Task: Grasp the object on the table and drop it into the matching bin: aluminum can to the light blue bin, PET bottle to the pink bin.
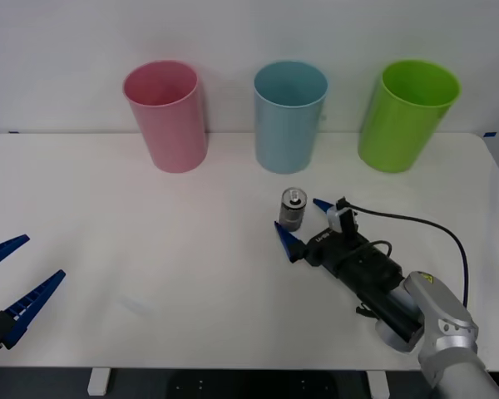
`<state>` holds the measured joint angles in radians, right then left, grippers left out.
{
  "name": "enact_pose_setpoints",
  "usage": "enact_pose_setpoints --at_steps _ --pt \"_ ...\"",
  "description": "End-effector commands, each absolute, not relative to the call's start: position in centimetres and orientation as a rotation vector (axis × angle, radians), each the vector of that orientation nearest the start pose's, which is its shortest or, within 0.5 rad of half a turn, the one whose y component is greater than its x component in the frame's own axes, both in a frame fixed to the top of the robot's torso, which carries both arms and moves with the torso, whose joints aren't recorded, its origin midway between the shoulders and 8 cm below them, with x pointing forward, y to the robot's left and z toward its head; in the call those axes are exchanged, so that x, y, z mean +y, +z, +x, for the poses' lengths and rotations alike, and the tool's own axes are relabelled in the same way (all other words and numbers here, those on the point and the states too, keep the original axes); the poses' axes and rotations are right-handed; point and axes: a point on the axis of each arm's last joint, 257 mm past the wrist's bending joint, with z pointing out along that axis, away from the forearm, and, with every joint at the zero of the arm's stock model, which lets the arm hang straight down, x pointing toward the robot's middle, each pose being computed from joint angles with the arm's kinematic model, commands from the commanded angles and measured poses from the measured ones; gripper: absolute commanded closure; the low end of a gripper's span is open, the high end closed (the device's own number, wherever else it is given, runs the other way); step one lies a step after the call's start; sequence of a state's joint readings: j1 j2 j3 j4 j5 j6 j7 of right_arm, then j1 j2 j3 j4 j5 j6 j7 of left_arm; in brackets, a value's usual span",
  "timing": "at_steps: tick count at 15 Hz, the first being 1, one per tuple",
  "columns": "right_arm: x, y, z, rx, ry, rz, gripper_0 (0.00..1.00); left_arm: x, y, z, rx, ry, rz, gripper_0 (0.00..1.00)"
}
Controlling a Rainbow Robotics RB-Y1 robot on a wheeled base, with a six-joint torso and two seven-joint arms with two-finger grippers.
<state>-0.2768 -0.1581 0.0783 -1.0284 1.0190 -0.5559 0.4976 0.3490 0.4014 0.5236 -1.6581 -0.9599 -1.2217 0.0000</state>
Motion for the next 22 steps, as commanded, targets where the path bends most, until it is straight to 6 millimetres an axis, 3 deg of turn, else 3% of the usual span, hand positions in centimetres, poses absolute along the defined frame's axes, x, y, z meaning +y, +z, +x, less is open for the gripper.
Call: enact_pose_setpoints --at_steps 1,5,11,12,13,22 --pt "-8.9 -29.3 56.2 1.576 0.398 -0.509 0.00 33.0 -16.9 34.2 1.441 -0.567 0.465 0.00" --pt "-7.6 -29.4 56.9 1.588 0.383 -0.521 0.00 33.0 -16.9 34.2 1.441 -0.567 0.465 0.00" --pt "-7.4 -29.6 56.9 1.590 0.375 -0.531 0.00 33.0 -16.9 34.2 1.441 -0.567 0.465 0.00" --pt "-7.4 -29.5 56.9 1.588 0.377 -0.530 0.24 33.0 -16.9 34.2 1.441 -0.567 0.465 0.00" --pt "-7.4 -29.6 56.9 1.590 0.378 -0.529 0.98 33.0 -16.9 34.2 1.441 -0.567 0.465 0.00" --pt "-7.6 -29.1 56.9 1.579 0.395 -0.519 1.00 33.0 -16.9 34.2 1.441 -0.567 0.465 0.00"
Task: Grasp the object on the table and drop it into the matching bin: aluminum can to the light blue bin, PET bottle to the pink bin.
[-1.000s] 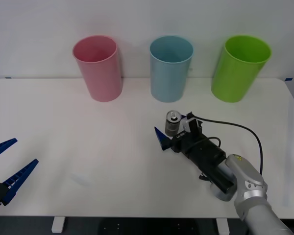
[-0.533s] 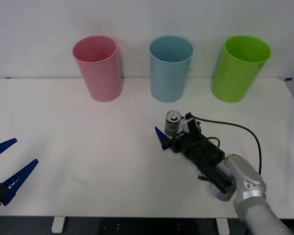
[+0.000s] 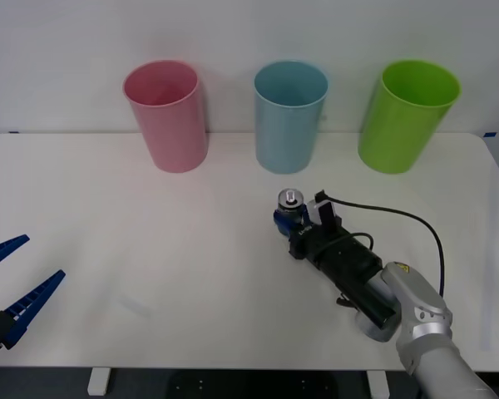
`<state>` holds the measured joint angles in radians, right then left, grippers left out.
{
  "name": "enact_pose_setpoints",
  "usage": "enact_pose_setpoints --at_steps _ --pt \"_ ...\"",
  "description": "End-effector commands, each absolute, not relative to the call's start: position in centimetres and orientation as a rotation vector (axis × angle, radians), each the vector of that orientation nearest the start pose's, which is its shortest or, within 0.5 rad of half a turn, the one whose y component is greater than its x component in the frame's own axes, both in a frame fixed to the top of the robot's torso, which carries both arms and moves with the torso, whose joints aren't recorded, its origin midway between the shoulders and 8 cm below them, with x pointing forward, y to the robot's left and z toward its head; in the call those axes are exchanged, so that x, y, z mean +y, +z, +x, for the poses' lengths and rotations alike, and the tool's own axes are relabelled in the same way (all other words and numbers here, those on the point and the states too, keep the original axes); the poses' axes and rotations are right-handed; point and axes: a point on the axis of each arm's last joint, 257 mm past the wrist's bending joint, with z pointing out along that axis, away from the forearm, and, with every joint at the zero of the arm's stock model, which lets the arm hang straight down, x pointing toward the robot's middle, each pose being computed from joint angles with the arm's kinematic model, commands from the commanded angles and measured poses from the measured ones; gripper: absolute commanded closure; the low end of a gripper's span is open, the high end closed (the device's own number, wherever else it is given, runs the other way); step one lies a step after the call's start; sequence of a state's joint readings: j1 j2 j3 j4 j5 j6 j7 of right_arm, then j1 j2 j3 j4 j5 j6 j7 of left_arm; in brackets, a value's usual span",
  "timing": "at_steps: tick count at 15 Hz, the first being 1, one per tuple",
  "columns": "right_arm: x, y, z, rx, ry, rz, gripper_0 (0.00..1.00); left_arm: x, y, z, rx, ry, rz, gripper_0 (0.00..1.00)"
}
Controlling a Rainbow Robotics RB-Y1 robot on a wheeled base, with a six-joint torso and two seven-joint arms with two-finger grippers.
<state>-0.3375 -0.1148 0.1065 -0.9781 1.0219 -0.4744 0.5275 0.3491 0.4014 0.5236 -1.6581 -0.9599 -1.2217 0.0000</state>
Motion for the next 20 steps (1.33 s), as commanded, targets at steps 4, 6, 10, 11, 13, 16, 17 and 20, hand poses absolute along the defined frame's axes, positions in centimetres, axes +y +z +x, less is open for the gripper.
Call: enact_pose_setpoints --at_steps 4,6,10,11,13,16,17,20 --pt "-9.0 -27.9 56.5 1.541 0.425 -0.514 1.00 33.0 -16.9 34.2 1.441 -0.567 0.465 0.00" --pt "-10.3 -27.1 56.1 1.521 0.410 -0.514 1.00 33.0 -16.9 34.2 1.441 -0.567 0.465 0.00" --pt "-12.8 -24.6 53.5 1.496 0.449 -0.479 1.00 33.0 -16.9 34.2 1.441 -0.567 0.465 0.00" --pt "-13.1 -23.7 53.0 1.485 0.463 -0.470 1.00 33.0 -16.9 34.2 1.441 -0.567 0.465 0.00" --pt "-13.2 -21.6 52.0 1.463 0.510 -0.452 1.00 33.0 -16.9 34.2 1.441 -0.567 0.465 0.00" --pt "-13.1 -18.2 51.2 1.424 0.567 -0.440 1.00 33.0 -16.9 34.2 1.441 -0.567 0.465 0.00" --pt "-13.1 -17.4 51.1 1.416 0.582 -0.437 1.00 33.0 -16.9 34.2 1.441 -0.567 0.465 0.00" --pt "-13.3 -14.2 50.7 1.380 0.633 -0.422 1.00 33.0 -16.9 34.2 1.441 -0.567 0.465 0.00"
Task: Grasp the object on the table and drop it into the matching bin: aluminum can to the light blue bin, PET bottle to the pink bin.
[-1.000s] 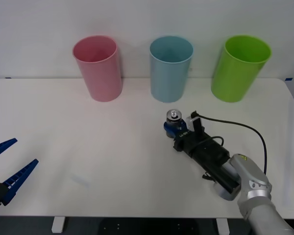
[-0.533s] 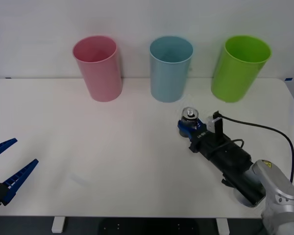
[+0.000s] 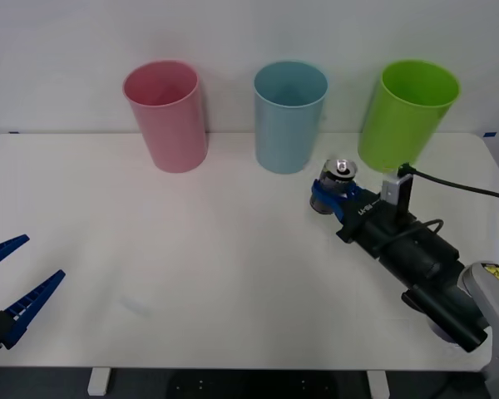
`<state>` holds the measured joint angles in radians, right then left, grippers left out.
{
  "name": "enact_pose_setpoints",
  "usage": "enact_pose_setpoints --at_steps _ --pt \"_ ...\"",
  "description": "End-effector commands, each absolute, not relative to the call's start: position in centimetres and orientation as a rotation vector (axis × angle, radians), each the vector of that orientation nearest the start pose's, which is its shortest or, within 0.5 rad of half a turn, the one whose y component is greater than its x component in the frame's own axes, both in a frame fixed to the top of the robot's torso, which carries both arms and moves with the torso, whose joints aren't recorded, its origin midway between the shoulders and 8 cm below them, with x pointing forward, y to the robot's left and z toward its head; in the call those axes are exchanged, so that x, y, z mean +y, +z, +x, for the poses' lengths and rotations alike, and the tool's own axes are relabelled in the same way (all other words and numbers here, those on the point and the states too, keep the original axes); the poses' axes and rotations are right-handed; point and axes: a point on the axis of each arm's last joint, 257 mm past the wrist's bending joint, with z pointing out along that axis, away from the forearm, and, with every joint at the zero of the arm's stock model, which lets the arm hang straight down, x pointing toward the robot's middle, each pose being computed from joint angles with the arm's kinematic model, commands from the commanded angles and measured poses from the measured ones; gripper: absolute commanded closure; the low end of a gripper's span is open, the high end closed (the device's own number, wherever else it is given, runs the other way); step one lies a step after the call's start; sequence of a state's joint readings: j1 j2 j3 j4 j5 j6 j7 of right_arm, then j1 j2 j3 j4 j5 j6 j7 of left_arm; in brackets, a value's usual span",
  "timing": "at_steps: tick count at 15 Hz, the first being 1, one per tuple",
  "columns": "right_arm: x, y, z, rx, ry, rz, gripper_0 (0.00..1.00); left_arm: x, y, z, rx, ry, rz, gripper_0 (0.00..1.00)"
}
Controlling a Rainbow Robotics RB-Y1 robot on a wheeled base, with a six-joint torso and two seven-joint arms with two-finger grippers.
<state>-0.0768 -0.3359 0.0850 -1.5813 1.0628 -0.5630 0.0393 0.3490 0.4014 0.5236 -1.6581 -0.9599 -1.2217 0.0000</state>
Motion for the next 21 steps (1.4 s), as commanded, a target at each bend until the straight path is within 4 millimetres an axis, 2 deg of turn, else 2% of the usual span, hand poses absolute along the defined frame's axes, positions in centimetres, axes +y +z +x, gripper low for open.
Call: enact_pose_setpoints --at_steps 1,4,8,11,14,17,21 --pt "-13.6 -12.9 50.6 1.363 0.642 -0.418 1.00 33.0 -16.9 34.2 1.441 -0.567 0.465 0.00" --pt "-13.6 -9.6 50.5 1.325 0.665 -0.427 1.00 33.0 -16.9 34.2 1.441 -0.567 0.465 0.00" --pt "-13.5 -5.2 51.9 1.286 0.686 -0.457 1.00 33.0 -16.9 34.2 1.441 -0.567 0.465 0.00" --pt "-13.1 -3.1 53.0 1.274 0.698 -0.468 1.00 33.0 -16.9 34.2 1.441 -0.567 0.465 0.00" --pt "-12.8 -1.8 55.4 1.269 0.679 -0.490 1.00 33.0 -16.9 34.2 1.441 -0.567 0.465 0.00" --pt "-12.5 -0.5 58.9 1.278 0.646 -0.495 1.00 33.0 -16.9 34.2 1.441 -0.567 0.465 0.00" --pt "-11.1 0.7 63.4 1.302 0.625 -0.478 1.00 33.0 -16.9 34.2 1.441 -0.567 0.465 0.00"
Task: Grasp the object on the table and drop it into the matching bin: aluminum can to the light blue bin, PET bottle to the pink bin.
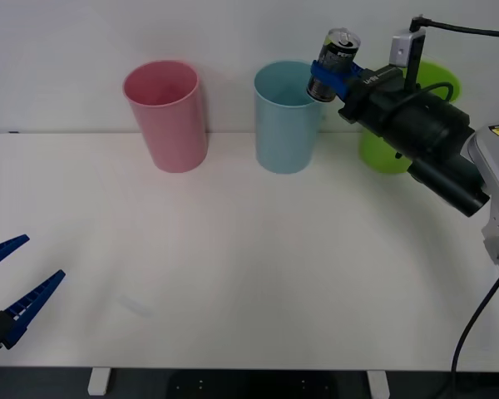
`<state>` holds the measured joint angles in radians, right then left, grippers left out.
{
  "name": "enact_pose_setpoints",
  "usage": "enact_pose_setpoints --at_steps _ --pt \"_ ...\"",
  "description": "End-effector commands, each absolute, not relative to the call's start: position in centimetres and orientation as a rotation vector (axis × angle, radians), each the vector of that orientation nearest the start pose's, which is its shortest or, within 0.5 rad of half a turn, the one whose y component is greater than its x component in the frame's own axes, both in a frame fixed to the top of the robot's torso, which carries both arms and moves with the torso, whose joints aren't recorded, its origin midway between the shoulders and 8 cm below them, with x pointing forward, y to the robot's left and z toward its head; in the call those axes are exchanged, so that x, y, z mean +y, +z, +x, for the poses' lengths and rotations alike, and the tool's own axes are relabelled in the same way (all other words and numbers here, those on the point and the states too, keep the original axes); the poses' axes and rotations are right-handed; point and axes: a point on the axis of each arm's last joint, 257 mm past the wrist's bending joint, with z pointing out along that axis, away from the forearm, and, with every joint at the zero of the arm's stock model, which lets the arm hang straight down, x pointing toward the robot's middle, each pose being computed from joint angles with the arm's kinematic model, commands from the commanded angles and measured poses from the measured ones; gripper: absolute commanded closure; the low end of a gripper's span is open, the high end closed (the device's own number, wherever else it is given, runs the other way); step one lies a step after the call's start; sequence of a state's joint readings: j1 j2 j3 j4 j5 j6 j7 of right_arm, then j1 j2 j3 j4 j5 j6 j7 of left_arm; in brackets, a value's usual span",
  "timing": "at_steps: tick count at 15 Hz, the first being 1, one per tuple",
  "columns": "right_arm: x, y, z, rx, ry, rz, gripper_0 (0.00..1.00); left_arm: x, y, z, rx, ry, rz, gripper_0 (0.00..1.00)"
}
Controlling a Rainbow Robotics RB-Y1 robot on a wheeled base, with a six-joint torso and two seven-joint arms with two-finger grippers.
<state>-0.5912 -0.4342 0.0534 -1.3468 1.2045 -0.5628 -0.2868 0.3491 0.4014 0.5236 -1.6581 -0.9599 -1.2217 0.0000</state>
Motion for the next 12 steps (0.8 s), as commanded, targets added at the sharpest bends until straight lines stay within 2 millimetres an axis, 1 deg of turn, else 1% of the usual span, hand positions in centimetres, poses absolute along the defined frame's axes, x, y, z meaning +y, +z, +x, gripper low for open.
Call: enact_pose_setpoints --at_steps 1,3,6,8,12 --pt "-10.8 1.0 64.3 1.308 0.620 -0.470 1.00 33.0 -16.9 34.2 1.441 -0.567 0.465 0.00" --pt "-10.3 1.1 66.2 1.323 0.594 -0.444 1.00 33.0 -16.9 34.2 1.441 -0.567 0.465 0.00" --pt "-9.4 1.3 68.4 1.341 0.555 -0.390 1.00 33.0 -16.9 34.2 1.441 -0.567 0.465 0.00" --pt "-8.9 1.1 69.6 1.356 0.530 -0.353 1.00 33.0 -16.9 34.2 1.441 -0.567 0.465 0.00" --pt "-7.6 1.2 71.7 1.374 0.465 -0.291 1.00 33.0 -16.9 34.2 1.441 -0.567 0.465 0.00"
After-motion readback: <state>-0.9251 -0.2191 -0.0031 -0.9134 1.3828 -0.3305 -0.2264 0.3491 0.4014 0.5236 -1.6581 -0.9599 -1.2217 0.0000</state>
